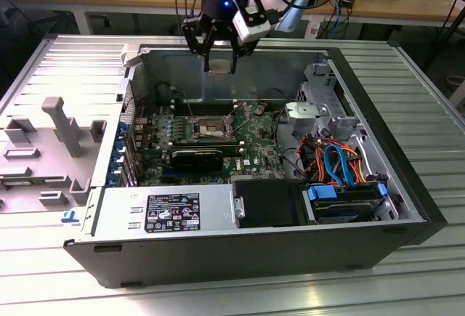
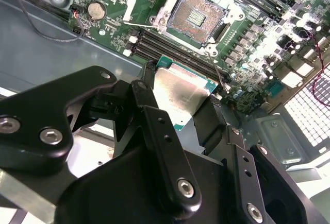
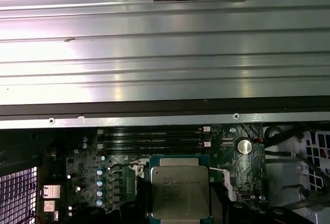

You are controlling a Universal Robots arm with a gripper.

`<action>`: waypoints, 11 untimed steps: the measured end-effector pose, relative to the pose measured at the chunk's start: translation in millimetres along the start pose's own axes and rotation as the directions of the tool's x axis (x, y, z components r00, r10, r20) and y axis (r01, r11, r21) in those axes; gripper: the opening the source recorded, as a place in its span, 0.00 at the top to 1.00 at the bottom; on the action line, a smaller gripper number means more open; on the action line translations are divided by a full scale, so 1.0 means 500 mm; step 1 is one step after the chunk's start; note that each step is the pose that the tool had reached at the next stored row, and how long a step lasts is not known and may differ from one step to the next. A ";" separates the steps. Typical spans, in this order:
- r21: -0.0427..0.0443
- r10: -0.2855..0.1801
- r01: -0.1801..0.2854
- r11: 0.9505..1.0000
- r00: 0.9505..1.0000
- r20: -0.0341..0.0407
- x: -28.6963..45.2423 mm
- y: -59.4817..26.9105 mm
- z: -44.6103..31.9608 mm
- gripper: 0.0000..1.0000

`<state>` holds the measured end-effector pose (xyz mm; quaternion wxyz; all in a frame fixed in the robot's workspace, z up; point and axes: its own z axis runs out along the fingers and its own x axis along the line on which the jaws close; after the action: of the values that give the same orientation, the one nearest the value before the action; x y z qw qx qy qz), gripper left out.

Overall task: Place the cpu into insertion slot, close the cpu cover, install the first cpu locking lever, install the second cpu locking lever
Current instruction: 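Place the cpu into insertion slot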

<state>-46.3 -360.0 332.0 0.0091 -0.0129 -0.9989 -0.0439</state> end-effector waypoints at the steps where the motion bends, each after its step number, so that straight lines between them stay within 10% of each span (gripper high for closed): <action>1: 0.000 0.000 0.000 1.000 1.000 0.000 0.001 -0.002 0.003 0.45; 11: 0.001 0.000 0.000 1.000 1.000 0.000 0.001 -0.005 0.008 0.45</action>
<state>-46.9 -361.9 327.6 0.0091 -0.0128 -0.9989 -0.0436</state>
